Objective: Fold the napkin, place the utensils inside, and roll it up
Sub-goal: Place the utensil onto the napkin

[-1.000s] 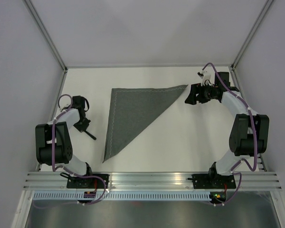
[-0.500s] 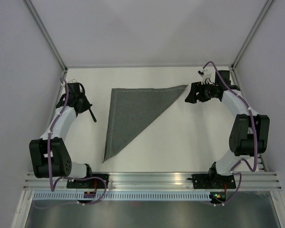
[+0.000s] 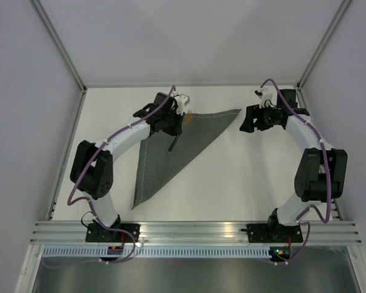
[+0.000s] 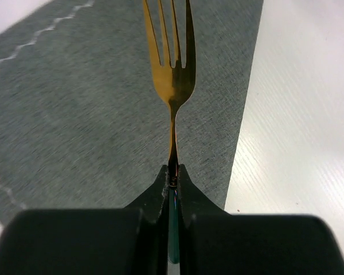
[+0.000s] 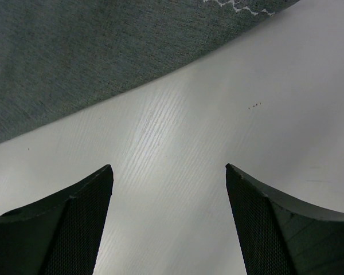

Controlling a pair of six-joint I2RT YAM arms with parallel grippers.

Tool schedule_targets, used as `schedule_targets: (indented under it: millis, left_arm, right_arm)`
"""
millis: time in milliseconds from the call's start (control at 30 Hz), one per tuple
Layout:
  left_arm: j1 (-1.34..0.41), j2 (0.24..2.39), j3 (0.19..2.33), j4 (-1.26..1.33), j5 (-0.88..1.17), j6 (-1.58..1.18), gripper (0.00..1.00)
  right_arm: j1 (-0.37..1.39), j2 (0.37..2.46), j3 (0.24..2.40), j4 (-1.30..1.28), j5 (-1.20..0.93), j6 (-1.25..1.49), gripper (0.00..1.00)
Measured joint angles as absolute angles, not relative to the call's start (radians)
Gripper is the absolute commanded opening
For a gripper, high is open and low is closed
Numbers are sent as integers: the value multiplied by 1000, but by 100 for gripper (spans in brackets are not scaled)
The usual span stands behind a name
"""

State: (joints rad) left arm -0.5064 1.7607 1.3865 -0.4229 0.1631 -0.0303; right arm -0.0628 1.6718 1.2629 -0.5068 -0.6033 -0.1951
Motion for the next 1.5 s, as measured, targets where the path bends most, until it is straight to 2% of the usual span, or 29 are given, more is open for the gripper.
schedule_targets:
  millis: [400,1500]
  left_arm:
    - [-633,2017,1511,-526,271,122,2]
    - [-642,2091,1512,-539,241,102,2]
  right_arm:
    - [-63,1639,1263,-517,-577,-213,85]
    - [-64,1639,1257,-517,-579,-211,85]
